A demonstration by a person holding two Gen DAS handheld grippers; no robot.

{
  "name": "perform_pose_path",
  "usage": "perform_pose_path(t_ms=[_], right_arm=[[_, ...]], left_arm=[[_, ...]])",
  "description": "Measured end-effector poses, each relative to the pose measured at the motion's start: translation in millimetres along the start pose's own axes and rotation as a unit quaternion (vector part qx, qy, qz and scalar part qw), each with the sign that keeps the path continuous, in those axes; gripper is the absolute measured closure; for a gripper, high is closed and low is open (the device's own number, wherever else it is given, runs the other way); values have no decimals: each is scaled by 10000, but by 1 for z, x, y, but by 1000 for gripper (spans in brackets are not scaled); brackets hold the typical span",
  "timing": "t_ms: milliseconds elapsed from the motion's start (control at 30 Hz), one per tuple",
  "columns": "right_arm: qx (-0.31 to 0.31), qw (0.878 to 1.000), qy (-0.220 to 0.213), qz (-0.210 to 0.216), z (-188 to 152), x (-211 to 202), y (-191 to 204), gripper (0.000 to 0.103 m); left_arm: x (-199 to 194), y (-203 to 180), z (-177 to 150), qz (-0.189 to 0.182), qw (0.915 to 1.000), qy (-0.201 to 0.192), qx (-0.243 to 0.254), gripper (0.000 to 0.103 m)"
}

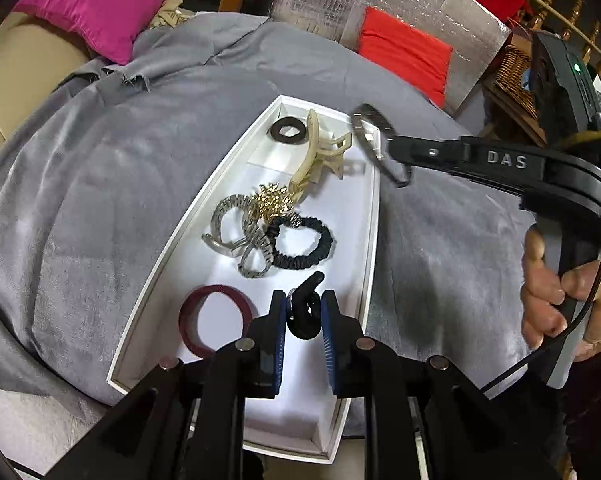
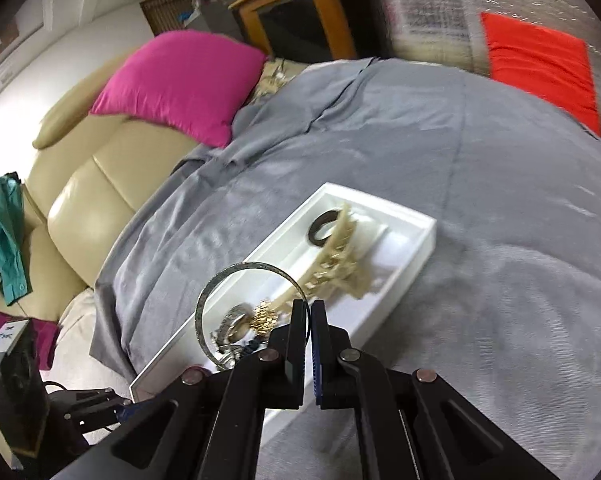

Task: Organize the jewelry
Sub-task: 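Carry the silver bangle and black hair clip over the white box, then lower the bangle into the box and open the right tool while the left tool releases the clip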

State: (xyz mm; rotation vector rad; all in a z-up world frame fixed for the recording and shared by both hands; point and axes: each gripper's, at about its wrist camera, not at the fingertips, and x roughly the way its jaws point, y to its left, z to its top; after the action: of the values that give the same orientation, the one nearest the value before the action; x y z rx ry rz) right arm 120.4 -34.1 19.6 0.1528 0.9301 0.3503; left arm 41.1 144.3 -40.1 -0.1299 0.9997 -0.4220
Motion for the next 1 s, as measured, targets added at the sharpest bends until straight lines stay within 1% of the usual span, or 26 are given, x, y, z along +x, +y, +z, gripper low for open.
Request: perform_pose_path(t_ms=[167,267,333,433,500,600,633,767,900,1000], right_arm=[[-96,9999,69,46,-6,8,14,100],[-222,9997,125,7,-10,10,20,100],[-321,9993,211,7,-13,13,25,100],[-444,9985,308,9,-17,17,31,100],[-458,9984,325,7,-19,19,34,100],[-356,9989,306,-51,-18,21,31,100],[-313,9990,301,-88,-17,23,29,100],[-155,9991,325,-209,-8,31,19,100],[-133,9985,395,-360,0,39,13,100],[-178,9977,494,-425,2,44,9,100]], left_arm=[[-1,7,-7,-52,9998,165,-49,85],[2,8,-10,23,9996,271,-60,85],[0,12,-10,51,9996,254,-98,85],[-6,17,-10,-73,9997,182,-147,85],[-2,15,-12,-103,9995,295,-84,85],[16,10,-17,2,9974,720,11,85],[19,9,-18,4,9969,781,12,85],[23,8,-18,-54,9962,868,14,85],[30,6,-21,-87,9944,1056,29,84],[30,4,-23,-94,9941,1076,50,84]])
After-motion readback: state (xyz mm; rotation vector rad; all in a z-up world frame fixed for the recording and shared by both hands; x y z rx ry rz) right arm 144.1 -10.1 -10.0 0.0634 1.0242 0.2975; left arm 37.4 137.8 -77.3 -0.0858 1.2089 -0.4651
